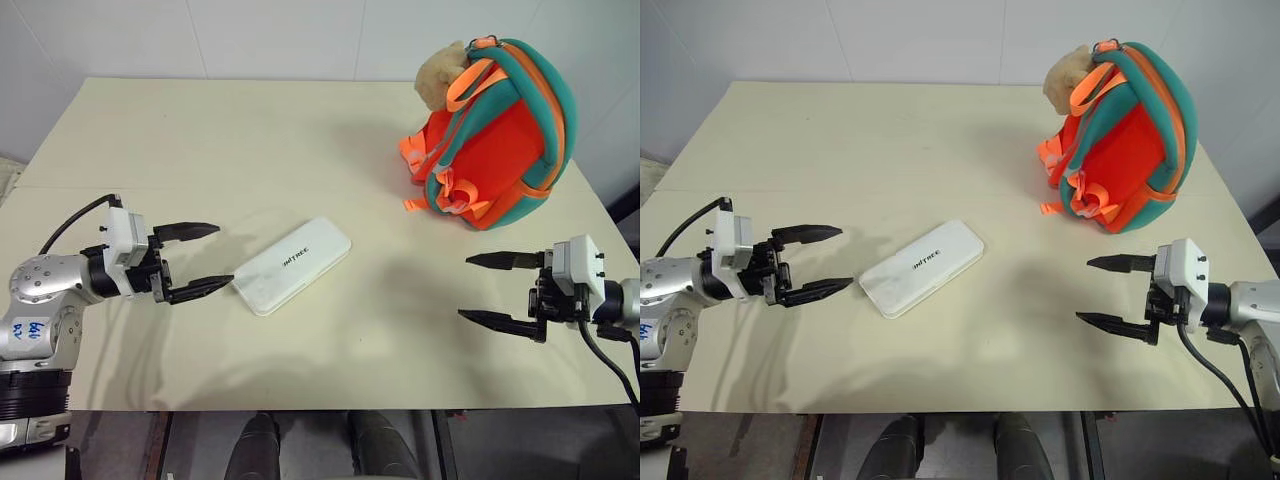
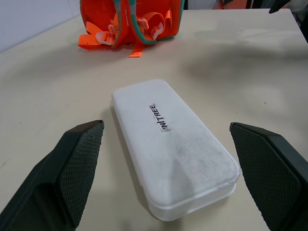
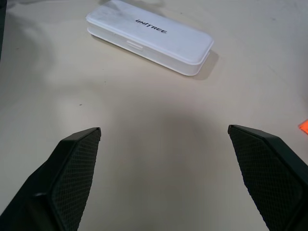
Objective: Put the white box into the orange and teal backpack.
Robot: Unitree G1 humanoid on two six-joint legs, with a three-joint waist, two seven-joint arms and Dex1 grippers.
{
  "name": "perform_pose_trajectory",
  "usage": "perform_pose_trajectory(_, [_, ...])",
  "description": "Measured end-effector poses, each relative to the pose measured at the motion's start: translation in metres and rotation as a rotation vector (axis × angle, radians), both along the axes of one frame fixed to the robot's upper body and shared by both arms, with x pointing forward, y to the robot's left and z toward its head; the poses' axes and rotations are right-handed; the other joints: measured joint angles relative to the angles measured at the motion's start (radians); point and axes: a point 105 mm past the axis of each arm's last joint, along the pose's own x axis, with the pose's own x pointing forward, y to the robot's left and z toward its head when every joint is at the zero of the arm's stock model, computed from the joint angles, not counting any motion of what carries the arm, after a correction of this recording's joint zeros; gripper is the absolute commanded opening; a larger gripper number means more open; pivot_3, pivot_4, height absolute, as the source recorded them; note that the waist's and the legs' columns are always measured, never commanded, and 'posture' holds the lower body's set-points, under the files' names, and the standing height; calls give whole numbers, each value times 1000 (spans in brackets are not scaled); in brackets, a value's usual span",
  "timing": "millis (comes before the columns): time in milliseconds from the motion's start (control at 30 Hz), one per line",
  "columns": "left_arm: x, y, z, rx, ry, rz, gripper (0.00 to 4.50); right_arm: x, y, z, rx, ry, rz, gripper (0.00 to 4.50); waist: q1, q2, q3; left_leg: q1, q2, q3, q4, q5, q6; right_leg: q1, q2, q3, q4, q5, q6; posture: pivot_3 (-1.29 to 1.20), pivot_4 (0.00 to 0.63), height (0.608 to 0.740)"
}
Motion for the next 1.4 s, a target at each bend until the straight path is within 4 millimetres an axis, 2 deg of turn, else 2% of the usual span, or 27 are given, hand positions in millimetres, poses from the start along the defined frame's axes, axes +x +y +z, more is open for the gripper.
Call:
perform_pose_trajectory(100, [0,1,0,15,-10,0,4455,5,-3,2,2,-11,-24,4468,-2,0,0,0,0,0,0,0,0,0,0,0,0,0,0,0,150,740])
perform_pose_trajectory(167, [2,5,0,13,-18,26,4455,18,-8,7,39,-40,-84,4468,-7,0,0,0,0,0,1,0,0,0,0,0,0,0,0,0,150,740])
perform_pose_trajectory(267, [1,10,-2,5,-8,68,4455,33,-1,13,88,-71,-106,4468,-15,0,0,0,0,0,0,0,0,0,0,1,1,0,0,0,150,740])
perform_pose_trajectory(300, [1,10,-4,7,3,73,4484,35,2,14,92,-74,-101,4298,-15,0,0,0,0,0,0,0,0,0,0,1,1,0,0,0,150,740])
perform_pose_trajectory(400, [-11,17,-21,35,71,101,3934,46,26,13,116,-76,-45,3575,-23,0,0,0,1,1,-1,0,0,-1,0,1,1,0,0,0,150,740])
perform_pose_trajectory(500, [-26,22,-29,68,107,129,3007,61,54,3,130,-37,-16,2511,-26,1,1,0,1,0,-1,0,0,-2,0,1,2,0,0,0,150,740])
perform_pose_trajectory(567, [-33,32,-30,87,103,197,2311,80,71,1,144,-30,-41,1746,-31,1,1,0,1,1,-1,0,0,-2,0,1,2,0,0,0,150,740])
perform_pose_trajectory(633, [-38,35,-32,106,108,239,1619,90,82,-2,140,-18,-49,960,-31,1,1,0,1,1,-1,0,0,-2,0,1,2,0,-1,0,150,740])
perform_pose_trajectory(733, [-48,42,-44,125,158,292,720,100,94,-9,124,-5,-44,36,-25,1,1,0,1,1,-1,0,-1,-2,0,1,2,0,-1,0,150,740])
perform_pose_trajectory(800, [-53,43,-55,135,196,325,27,113,101,-14,105,-2,-49,0,-29,1,1,0,1,1,-1,0,-1,-2,-1,1,2,0,-1,0,150,740])
perform_pose_trajectory(967, [-55,34,-62,117,237,374,27,145,111,-20,59,-30,-109,0,-35,1,1,0,0,1,-1,0,-1,-2,-1,1,2,0,-1,0,150,740])
perform_pose_trajectory(1133, [-49,21,-75,86,276,422,27,162,117,-30,20,-16,-136,0,-42,1,1,1,0,1,-2,0,-1,-2,-1,1,3,0,-1,0,150,740])
perform_pose_trajectory(1267, [-41,12,-76,82,280,421,27,165,129,-32,15,-19,-120,0,-43,1,1,1,1,1,-1,0,-1,-3,0,1,5,0,-1,0,150,740])
perform_pose_trajectory(1400, [-31,6,-70,63,255,413,27,161,141,-43,12,11,-84,0,-45,1,1,1,1,1,0,0,-1,-3,0,1,8,0,-1,0,150,740])
